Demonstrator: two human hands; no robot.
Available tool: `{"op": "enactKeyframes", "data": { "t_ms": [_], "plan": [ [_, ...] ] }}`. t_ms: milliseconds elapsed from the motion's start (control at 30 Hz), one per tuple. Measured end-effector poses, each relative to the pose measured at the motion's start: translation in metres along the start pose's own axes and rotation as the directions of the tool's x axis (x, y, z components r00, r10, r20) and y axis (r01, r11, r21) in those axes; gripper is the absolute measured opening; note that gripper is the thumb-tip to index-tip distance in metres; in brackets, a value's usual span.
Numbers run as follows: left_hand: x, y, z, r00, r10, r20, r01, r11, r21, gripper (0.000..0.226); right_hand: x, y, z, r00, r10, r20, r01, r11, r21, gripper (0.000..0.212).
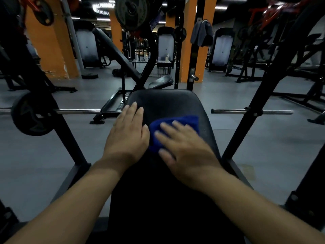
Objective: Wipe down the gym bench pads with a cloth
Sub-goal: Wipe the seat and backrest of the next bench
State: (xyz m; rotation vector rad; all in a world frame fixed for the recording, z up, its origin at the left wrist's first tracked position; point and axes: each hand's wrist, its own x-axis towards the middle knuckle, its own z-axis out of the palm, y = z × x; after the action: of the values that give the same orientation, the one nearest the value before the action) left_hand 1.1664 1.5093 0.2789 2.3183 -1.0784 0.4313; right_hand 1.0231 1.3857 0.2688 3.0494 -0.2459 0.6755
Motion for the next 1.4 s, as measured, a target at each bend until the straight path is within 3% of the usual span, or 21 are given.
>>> {"op": "enactKeyframes", "data": {
  "t_ms": [67,167,233,433,600,700,767,900,933,1067,1100,1167,1233,1267,1400],
  "plan": [
    [-0.001,-0.004,0.003,1.0,0.022,-0.011,-0.022,1.0,-0.009,0.06,-0.005,0.008,-0.002,0.997,-0.058,-0.043,0.058,0.998,0.014,0.057],
    [-0.008,-0.003,0.008,0.996,0.035,-0.084,-0.037,0.999,-0.027,0.071,0.042,0.039,-0.013,0.985,0.15,-0.087,-0.15,0.989,0.008,0.051],
    [-0.011,-0.003,0.01,0.993,0.04,-0.109,-0.041,0.999,-0.007,0.068,0.086,0.029,-0.01,0.974,0.204,-0.099,-0.207,0.978,-0.017,0.051],
    [-0.007,-0.004,0.012,0.985,-0.005,-0.174,-0.004,0.998,-0.055,0.058,0.084,-0.003,-0.008,0.998,-0.066,0.017,0.065,0.998,0.024,0.051],
    [-0.008,-0.004,0.016,0.979,0.004,-0.204,-0.012,0.999,-0.04,0.076,0.125,-0.003,-0.01,0.993,0.093,-0.068,-0.095,0.995,-0.034,0.05],
    [-0.01,-0.001,0.007,0.978,-0.035,-0.208,0.014,0.995,-0.098,0.062,0.122,-0.027,-0.001,1.0,-0.029,-0.003,0.029,1.0,-0.007,0.05],
    [-0.011,0.0,0.007,0.979,-0.027,-0.202,0.011,0.997,-0.079,0.058,0.099,-0.003,-0.007,0.995,-0.084,0.05,0.084,0.996,0.007,0.051],
    [-0.01,-0.002,0.015,0.983,-0.009,-0.181,0.013,1.0,0.022,0.071,0.086,0.026,-0.021,0.972,0.228,-0.05,-0.23,0.973,-0.029,0.054],
    [-0.01,-0.002,0.017,0.984,0.012,-0.178,-0.003,0.999,0.05,0.068,0.081,0.015,-0.016,0.971,0.237,-0.043,-0.238,0.971,-0.034,0.054],
    [-0.009,-0.01,0.025,0.98,0.069,-0.189,-0.043,0.99,0.137,0.056,0.013,0.0,-0.009,0.998,-0.027,0.054,0.024,0.998,0.05,0.054],
    [-0.01,-0.014,0.031,0.979,0.094,-0.183,-0.065,0.985,0.159,0.054,0.0,0.016,-0.009,1.0,-0.017,0.017,0.017,0.999,0.032,0.055],
    [-0.013,-0.024,0.043,0.978,0.133,-0.162,-0.099,0.974,0.203,0.051,-0.002,0.038,-0.011,0.984,0.15,-0.092,-0.15,0.989,0.004,0.054],
    [-0.014,-0.027,0.048,0.976,0.142,-0.166,-0.103,0.969,0.225,0.048,0.012,0.03,-0.008,0.94,0.331,-0.089,-0.33,0.944,0.024,0.056],
    [-0.015,-0.025,0.045,0.974,0.142,-0.176,-0.103,0.971,0.216,0.047,0.015,0.017,-0.007,0.94,0.333,-0.071,-0.333,0.943,0.015,0.056],
    [-0.019,-0.02,0.036,0.948,0.162,-0.272,-0.118,0.978,0.172,0.044,-0.043,-0.004,-0.015,0.996,0.031,0.08,-0.031,1.0,0.001,0.068]
  ]
}}
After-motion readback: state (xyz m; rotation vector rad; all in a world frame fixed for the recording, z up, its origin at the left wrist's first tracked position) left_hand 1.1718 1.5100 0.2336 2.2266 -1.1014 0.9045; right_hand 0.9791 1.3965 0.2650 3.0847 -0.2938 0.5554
